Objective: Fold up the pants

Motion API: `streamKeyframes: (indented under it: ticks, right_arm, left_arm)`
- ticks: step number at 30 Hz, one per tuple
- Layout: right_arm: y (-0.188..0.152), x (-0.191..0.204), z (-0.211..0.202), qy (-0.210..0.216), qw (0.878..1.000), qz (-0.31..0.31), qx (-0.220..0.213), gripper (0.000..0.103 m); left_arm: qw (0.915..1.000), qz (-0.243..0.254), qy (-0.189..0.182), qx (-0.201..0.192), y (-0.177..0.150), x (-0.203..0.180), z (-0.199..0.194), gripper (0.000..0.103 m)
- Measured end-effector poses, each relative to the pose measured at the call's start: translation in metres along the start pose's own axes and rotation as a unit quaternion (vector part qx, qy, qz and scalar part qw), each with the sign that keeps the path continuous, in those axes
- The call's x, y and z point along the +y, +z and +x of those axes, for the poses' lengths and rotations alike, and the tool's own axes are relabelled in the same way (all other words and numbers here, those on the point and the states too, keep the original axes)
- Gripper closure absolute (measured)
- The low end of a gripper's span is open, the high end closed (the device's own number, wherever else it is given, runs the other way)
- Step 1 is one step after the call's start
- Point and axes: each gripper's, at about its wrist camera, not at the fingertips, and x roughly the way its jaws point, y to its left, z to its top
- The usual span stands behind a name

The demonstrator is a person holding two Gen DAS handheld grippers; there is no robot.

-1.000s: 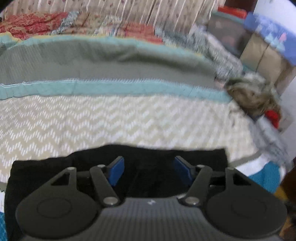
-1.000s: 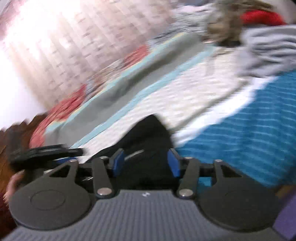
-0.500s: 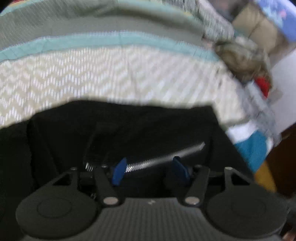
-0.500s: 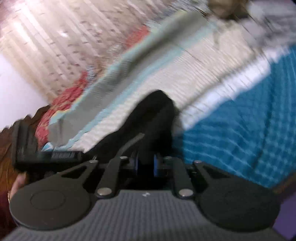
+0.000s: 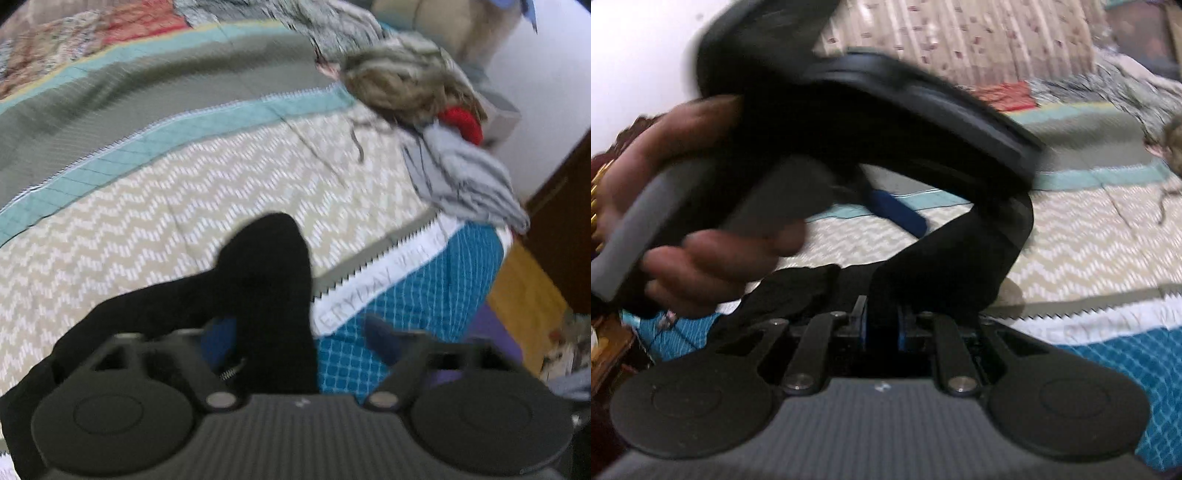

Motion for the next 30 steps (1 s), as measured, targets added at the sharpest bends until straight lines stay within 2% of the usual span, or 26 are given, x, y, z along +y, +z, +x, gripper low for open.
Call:
streamKeyframes:
  ticks: [1, 3, 4, 6, 7, 8, 12, 13, 14, 15, 17, 20, 25, 30]
  right_arm:
    - [0.0, 0.003, -0.001, 0.0, 1.0, -0.004, -0.001, 0.086]
    - [0.0, 0.005, -0.003, -0.009, 1.0, -0.011, -0.007, 0.085]
    - [-0.001, 0.003, -0.005, -0.008, 1.0, -0.004, -0.012, 0.079]
    - [-0.003, -0.005, -0.007, 0.0, 1.0, 0.021, -0.023, 0.063]
    - [-0.005, -0.008, -0.009, 0.003, 0.999, 0.031, -0.024, 0.047]
    - [-0.006, -0.009, -0.008, 0.005, 0.999, 0.036, -0.023, 0.043]
    - [-0.01, -0.003, 0.004, 0.016, 0.999, 0.029, -0.001, 0.045]
    - [-0.01, 0.001, 0.007, 0.018, 1.0, 0.021, 0.004, 0.049]
    - [-0.009, 0.006, 0.01, 0.017, 1.0, 0.013, 0.011, 0.072]
    - [-0.008, 0.01, 0.015, 0.018, 1.0, 0.003, 0.022, 0.079]
    - [-0.005, 0.019, 0.017, 0.024, 0.999, -0.01, 0.025, 0.081]
    - [0.008, 0.027, 0.013, 0.069, 0.997, -0.009, 0.017, 0.081]
    - [0.033, 0.046, 0.028, 0.114, 0.993, -0.016, 0.025, 0.081]
    - [0.039, 0.088, 0.053, 0.135, 0.986, -0.086, 0.044, 0.081]
  left_arm:
    - [0.9999, -0.001, 0.01, 0.004, -0.001, 0.003, 0.003, 0.088]
    - [0.9996, -0.023, 0.006, -0.016, 0.0, 0.015, -0.001, 0.088]
    - [0.9989, -0.038, 0.007, -0.028, 0.001, 0.023, -0.005, 0.088]
    - [0.9961, -0.079, -0.003, -0.039, -0.003, 0.045, -0.018, 0.088]
    - [0.9945, -0.096, -0.012, -0.041, -0.006, 0.054, -0.023, 0.088]
    - [0.9924, -0.113, -0.02, -0.045, -0.009, 0.064, -0.028, 0.088]
    - [0.9849, -0.162, -0.036, -0.051, -0.021, 0.098, -0.042, 0.088]
    - [0.9832, -0.17, -0.039, -0.052, -0.022, 0.102, -0.043, 0.089]
    - [0.9815, -0.179, -0.042, -0.055, -0.026, 0.109, -0.045, 0.089]
    - [0.98, -0.185, -0.044, -0.058, -0.029, 0.114, -0.048, 0.089]
    - [0.9774, -0.195, -0.046, -0.069, -0.035, 0.124, -0.057, 0.089]
    - [0.9729, -0.207, -0.049, -0.09, -0.043, 0.14, -0.075, 0.089]
    - [0.9644, -0.229, -0.042, -0.125, -0.061, 0.172, -0.108, 0.089]
    - [0.9527, -0.268, -0.033, -0.14, -0.091, 0.213, -0.124, 0.089]
